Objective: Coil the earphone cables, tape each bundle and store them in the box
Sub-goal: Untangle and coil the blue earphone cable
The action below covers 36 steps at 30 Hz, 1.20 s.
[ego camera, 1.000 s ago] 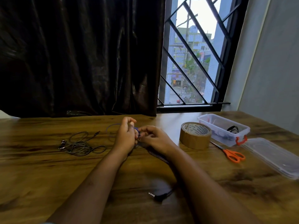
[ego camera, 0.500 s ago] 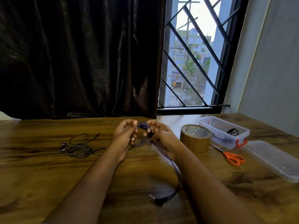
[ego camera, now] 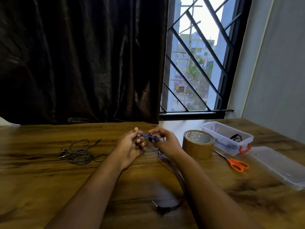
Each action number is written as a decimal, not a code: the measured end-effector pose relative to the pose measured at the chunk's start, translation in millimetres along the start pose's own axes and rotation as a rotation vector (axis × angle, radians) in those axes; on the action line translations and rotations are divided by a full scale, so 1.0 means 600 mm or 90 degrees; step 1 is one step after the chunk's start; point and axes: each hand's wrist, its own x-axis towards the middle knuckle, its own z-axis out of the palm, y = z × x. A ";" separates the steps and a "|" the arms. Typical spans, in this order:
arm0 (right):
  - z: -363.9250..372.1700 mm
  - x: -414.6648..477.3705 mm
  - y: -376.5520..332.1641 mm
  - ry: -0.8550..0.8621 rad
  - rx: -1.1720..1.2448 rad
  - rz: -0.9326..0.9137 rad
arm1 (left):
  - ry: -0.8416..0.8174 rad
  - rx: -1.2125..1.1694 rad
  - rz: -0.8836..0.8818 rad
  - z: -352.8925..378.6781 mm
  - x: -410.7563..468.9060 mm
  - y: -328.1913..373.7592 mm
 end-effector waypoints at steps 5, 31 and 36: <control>0.004 0.009 0.014 0.126 -0.267 -0.034 | -0.077 -0.011 0.011 -0.006 0.004 0.001; -0.005 0.021 0.012 0.155 -0.030 -0.072 | -0.068 0.012 0.090 -0.011 -0.003 0.009; 0.001 0.001 -0.005 -0.057 -0.220 -0.129 | -0.096 0.076 0.085 -0.005 -0.008 -0.002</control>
